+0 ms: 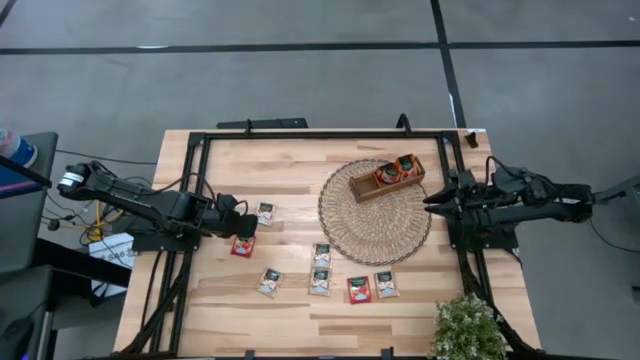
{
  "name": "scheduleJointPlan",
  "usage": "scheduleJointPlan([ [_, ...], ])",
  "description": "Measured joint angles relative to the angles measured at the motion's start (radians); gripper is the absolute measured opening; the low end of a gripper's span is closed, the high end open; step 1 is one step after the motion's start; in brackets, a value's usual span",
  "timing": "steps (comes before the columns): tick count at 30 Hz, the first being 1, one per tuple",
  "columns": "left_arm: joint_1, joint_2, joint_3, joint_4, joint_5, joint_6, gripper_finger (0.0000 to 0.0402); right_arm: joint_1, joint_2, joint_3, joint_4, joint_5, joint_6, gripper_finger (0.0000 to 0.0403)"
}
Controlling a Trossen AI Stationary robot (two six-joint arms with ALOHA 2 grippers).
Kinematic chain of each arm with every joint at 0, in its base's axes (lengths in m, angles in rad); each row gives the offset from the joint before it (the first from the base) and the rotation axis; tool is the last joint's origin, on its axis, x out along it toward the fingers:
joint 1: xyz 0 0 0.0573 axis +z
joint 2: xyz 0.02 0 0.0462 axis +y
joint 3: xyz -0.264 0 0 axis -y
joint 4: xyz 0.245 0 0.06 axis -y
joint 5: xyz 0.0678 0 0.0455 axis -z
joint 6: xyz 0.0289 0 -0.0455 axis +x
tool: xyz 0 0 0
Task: Pick & Place Tea
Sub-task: Put the red tea pack into the middle compartment of the brown organizer
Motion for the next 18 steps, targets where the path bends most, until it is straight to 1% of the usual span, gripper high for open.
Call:
scheduleJointPlan([
  [3,0.0,0.016,0.0,-0.039,0.02,-0.064,0.0199,0.0,0.0,0.0,0.0,0.0,0.0,0.0108],
  [5,0.0,0.04,0.0,-0.069,0.062,-0.105,0.0203,0.0,0.0,0.0,0.0,0.0,0.0,0.0108],
  [8,-0.001,0.095,0.0,-0.057,0.104,-0.115,0.0204,0.0,0.0,0.0,-0.001,0.0,0.0,0.0108],
  [13,0.0,0.172,0.0,-0.041,0.088,-0.108,0.0204,0.0,0.0,0.0,-0.002,0.0,0.008,0.0108],
  [18,0.0,0.256,0.0,-0.051,0.103,-0.104,0.0205,0.0,0.0,0.0,-0.002,-0.001,0.017,0.0108],
])
